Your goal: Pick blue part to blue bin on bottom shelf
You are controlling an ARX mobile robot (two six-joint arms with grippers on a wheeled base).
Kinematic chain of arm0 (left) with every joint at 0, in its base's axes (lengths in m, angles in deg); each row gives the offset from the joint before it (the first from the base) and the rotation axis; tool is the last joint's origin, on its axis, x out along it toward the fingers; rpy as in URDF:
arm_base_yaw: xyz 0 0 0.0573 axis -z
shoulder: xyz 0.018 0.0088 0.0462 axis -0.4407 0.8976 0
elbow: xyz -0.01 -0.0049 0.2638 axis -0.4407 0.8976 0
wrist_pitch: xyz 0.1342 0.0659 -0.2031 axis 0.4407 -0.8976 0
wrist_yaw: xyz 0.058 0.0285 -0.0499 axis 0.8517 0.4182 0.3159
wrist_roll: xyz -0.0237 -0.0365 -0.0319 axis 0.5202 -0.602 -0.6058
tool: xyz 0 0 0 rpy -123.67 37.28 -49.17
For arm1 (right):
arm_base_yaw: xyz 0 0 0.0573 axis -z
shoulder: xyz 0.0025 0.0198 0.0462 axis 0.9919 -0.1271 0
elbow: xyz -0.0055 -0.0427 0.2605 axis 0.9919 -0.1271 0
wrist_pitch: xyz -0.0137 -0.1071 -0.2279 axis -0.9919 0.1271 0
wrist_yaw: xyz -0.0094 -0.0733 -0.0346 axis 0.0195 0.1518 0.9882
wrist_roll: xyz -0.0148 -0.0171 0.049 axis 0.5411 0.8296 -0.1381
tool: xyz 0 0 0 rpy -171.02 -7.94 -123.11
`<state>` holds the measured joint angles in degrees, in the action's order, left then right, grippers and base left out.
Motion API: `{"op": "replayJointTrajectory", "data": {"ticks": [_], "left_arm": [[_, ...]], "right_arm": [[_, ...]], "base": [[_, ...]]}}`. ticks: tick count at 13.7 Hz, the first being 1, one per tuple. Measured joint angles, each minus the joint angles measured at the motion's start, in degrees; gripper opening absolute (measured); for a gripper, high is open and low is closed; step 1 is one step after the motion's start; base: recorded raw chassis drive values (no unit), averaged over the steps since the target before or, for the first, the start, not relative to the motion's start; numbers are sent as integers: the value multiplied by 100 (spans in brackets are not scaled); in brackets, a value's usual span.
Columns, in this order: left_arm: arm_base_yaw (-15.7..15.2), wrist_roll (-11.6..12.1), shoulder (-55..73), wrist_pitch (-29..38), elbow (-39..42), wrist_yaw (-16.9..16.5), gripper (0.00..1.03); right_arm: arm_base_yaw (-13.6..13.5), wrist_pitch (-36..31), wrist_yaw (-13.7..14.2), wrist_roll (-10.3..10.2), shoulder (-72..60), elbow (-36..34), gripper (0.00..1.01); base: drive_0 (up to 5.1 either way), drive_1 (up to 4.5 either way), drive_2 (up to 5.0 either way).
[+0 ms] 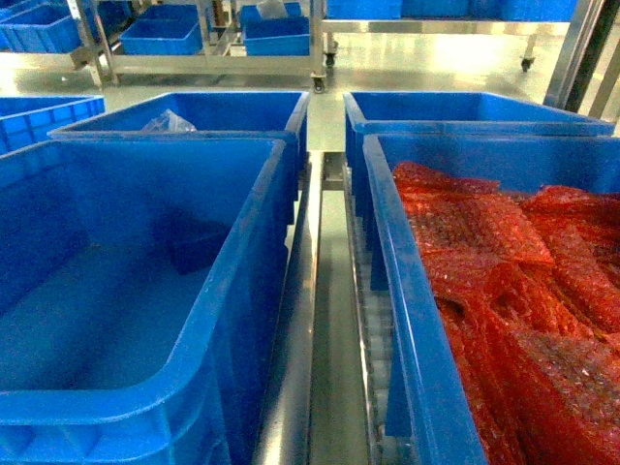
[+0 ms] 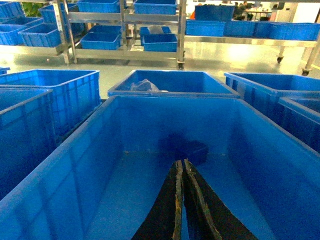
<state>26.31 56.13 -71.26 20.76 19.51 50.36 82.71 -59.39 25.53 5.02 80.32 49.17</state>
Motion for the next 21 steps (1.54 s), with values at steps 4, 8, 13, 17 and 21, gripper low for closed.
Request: {"op": "replayJointTrajectory", "data": {"ticks": [4, 8, 13, 17, 21], "left_arm": [[0, 0, -503, -529, 0, 0, 2], [0, 13, -1582, -1659, -2, -2, 2], [0, 11, -1582, -1685, -2, -2, 28], [0, 13, -1582, -1685, -2, -2, 64], [0, 20, -1582, -1685, -2, -2, 98]], "right_arm": [[0, -2, 0, 0, 0, 0, 98], [0, -2, -2, 0, 0, 0, 98], [0, -2, 0, 0, 0, 0, 98], [0, -2, 0, 0, 0, 0, 98], [0, -2, 0, 0, 0, 0, 98]], "base": [[0, 0, 0], [0, 0, 0], [0, 0, 0], [0, 0, 0], [0, 0, 0]]}}
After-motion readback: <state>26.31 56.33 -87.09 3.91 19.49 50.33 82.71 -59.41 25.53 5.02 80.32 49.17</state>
